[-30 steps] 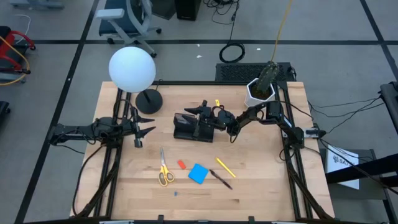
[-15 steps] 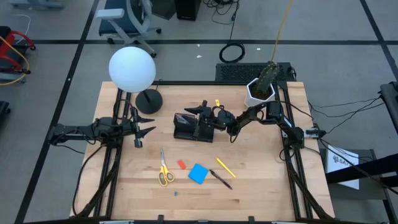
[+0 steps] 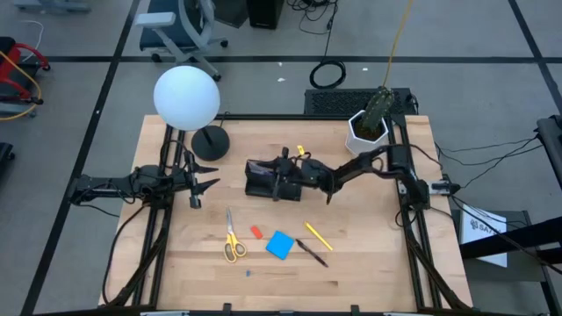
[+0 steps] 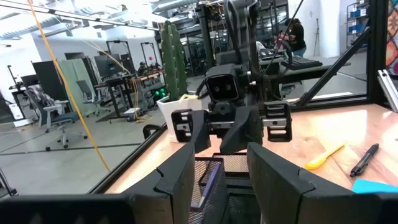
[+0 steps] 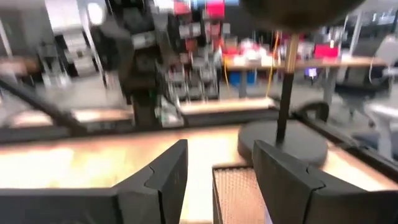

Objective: Pick and place office supplies into organizer
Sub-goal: Put the yellow pen into the desk organizer

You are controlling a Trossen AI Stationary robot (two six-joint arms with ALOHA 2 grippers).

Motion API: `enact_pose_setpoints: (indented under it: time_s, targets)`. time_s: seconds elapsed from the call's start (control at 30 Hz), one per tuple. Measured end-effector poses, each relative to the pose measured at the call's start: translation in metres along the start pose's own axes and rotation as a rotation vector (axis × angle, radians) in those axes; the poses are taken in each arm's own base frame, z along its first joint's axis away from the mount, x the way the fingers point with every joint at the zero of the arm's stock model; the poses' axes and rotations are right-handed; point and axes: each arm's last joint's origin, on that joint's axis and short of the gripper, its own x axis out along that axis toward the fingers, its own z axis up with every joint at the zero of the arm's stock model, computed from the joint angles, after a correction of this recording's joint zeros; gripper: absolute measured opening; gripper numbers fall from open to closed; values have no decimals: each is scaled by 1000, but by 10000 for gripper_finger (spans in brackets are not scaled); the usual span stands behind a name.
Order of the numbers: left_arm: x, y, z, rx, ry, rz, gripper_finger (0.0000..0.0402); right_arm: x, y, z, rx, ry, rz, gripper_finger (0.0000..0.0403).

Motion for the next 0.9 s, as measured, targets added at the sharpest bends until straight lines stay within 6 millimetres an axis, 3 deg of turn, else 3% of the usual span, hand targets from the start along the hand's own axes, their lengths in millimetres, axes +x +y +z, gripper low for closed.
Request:
enact_pose_setpoints:
  time_s: [0.13, 0.3, 0.6, 0.73, 0.9]
  targets:
    - [0, 0, 0, 0, 0, 0, 154, -7, 5, 20, -32, 158, -37, 171]
    - [0, 0, 0, 0, 0, 0, 154, -25, 14, 60, -98, 259, -151, 171]
    - [0, 0, 0, -1, 0, 0, 154, -80, 34, 129, -43, 352, -243, 171]
    - [0, 0, 0, -1, 0, 0, 154, -101, 41, 138, 35, 427, -239, 171]
    - [0, 0, 0, 0, 0, 0, 154, -112, 47, 131, 93, 537, -247, 171]
